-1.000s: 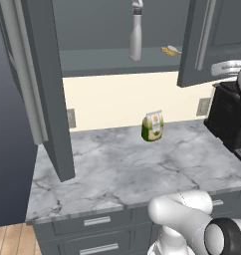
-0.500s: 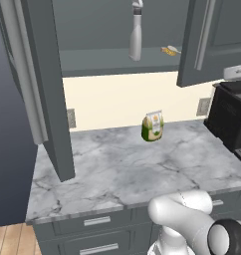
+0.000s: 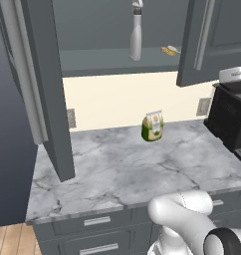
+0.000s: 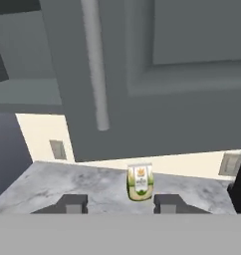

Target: Pick the spray and dish brush from the cabinet and place them on the counter.

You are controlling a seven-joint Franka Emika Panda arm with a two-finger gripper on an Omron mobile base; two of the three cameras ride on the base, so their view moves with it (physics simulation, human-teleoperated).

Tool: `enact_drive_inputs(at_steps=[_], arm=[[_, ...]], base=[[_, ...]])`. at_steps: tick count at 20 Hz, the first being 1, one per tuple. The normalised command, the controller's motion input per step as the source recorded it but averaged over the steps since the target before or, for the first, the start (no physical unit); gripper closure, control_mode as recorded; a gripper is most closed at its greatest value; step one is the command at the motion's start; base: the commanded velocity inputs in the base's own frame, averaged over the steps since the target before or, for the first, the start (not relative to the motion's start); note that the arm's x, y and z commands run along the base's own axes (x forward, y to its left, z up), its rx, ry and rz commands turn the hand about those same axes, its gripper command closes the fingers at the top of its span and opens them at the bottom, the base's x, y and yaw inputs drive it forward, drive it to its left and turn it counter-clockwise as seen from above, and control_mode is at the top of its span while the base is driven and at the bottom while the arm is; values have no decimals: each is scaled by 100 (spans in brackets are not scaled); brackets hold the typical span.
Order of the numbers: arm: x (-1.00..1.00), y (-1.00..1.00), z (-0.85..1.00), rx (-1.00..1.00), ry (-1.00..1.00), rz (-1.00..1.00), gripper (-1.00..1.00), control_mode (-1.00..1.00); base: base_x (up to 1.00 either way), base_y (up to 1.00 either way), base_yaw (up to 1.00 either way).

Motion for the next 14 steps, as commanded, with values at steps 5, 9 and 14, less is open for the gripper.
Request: enact_drive_inputs(at_steps=[5, 9, 14], arm=[[-21, 75, 17, -37, 1, -1, -100, -100], [0, 75, -2, -50, 17, 0, -100, -100], [12, 67, 0, -49, 27, 0, -100, -100]], base=[[0, 0, 0], [0, 0, 0], [0, 0, 0]])
